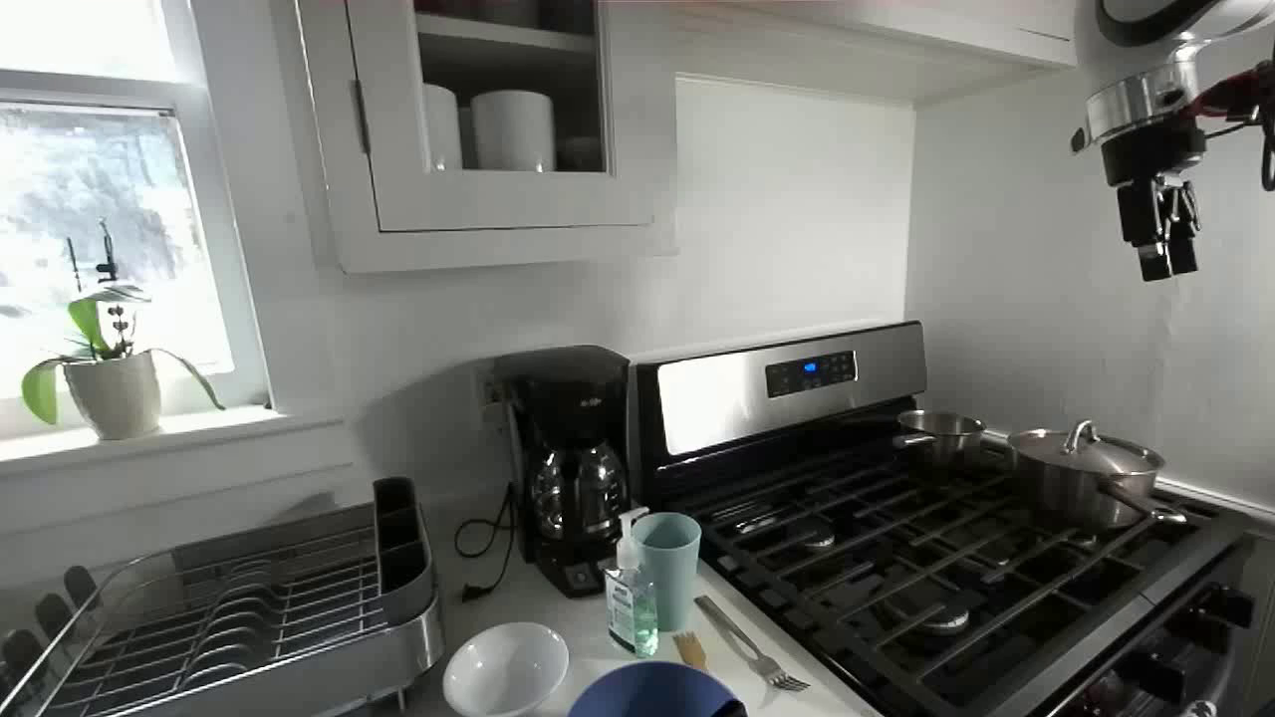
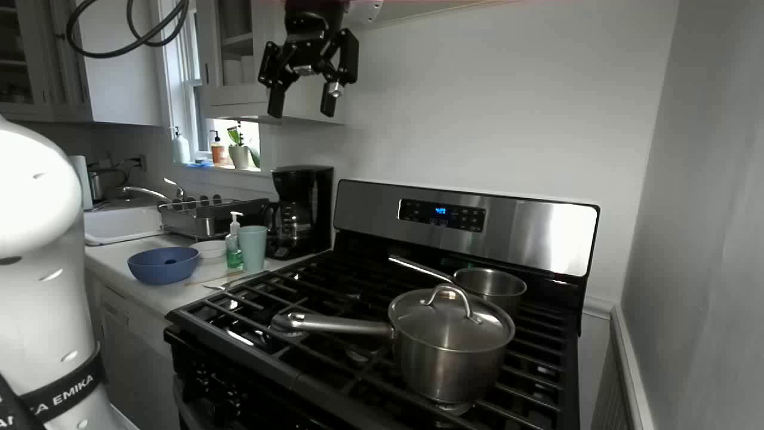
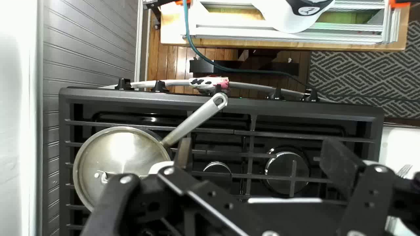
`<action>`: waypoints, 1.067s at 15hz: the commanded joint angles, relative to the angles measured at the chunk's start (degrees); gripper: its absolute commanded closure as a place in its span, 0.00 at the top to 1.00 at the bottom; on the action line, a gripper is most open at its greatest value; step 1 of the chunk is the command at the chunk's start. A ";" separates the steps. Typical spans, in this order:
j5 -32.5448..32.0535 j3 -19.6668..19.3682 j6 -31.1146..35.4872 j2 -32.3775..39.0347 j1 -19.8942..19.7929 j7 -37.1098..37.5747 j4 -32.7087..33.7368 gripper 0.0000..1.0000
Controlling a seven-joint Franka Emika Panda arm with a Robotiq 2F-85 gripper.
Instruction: Take the lid off of the bowl
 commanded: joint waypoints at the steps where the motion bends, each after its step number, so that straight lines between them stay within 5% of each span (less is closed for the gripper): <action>1: -0.27 -0.62 -0.23 -0.04 0.92 0.41 0.16 1.00; 8: -0.27 -0.62 -0.23 -0.04 0.92 0.41 0.16 1.00; 16: 0.70 -4.50 14.14 3.61 -6.44 17.37 -5.65 1.00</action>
